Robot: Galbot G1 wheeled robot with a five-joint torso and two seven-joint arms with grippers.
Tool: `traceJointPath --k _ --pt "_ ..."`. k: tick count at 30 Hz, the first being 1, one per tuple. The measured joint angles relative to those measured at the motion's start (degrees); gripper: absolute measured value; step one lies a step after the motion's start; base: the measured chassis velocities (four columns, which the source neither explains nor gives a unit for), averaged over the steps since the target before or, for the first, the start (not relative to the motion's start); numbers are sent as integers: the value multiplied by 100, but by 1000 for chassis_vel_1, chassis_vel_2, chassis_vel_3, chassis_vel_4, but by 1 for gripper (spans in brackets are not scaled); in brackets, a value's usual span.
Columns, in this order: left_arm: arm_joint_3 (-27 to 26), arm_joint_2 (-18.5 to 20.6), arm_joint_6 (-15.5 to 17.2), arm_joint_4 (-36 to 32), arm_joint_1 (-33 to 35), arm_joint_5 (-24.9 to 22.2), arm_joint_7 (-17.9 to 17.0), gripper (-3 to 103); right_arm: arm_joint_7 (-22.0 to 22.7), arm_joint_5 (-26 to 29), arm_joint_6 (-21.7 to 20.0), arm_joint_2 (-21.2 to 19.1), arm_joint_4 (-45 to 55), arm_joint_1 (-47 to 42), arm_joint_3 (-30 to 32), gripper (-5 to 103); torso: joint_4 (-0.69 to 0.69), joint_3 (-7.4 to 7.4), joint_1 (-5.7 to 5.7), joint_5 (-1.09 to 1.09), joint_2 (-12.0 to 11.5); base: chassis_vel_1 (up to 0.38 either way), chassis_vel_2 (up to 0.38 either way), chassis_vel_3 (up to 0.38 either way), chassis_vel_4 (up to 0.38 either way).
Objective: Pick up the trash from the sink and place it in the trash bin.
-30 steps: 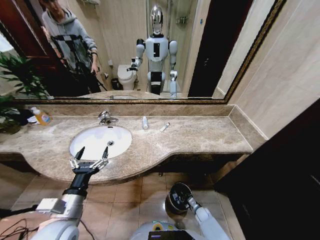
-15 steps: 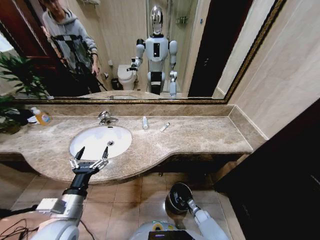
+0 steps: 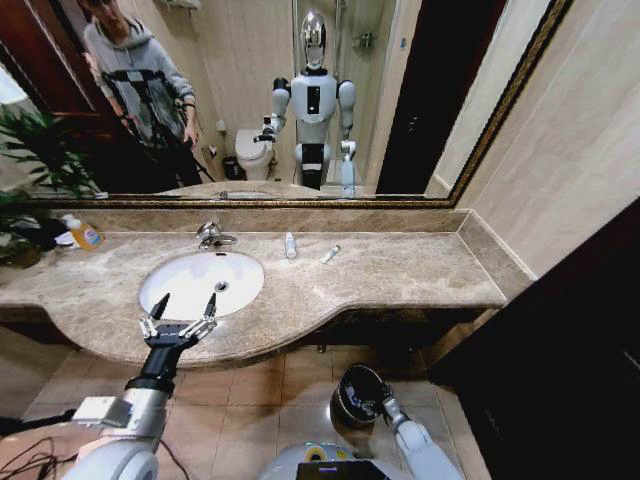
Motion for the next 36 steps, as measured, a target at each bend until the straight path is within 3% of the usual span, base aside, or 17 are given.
traceJointPath --k 11,16,18,29,36 --pt "0 0 0 0 0 0 0 100 -14 573 -302 -195 1712 -922 217 100 1 0 0 0 0 0 0 0 0" --pt "0 0 0 0 0 0 0 100 121 1195 -317 -123 2796 -1595 558 100 1 0 0 0 0 0 0 0 0" --pt "0 0 0 0 0 0 0 100 198 1730 -311 -92 3308 -1943 651 100 0 0 0 0 0 0 0 0 0" --pt "0 0 0 0 0 0 0 100 381 3025 12 122 5533 -3111 1397 100 1 0 1 -1 0 0 0 0 0" --pt "0 0 0 0 0 0 0 100 394 3121 526 301 6394 -3416 1900 100 0 0 1 -2 0 0 0 0 0"
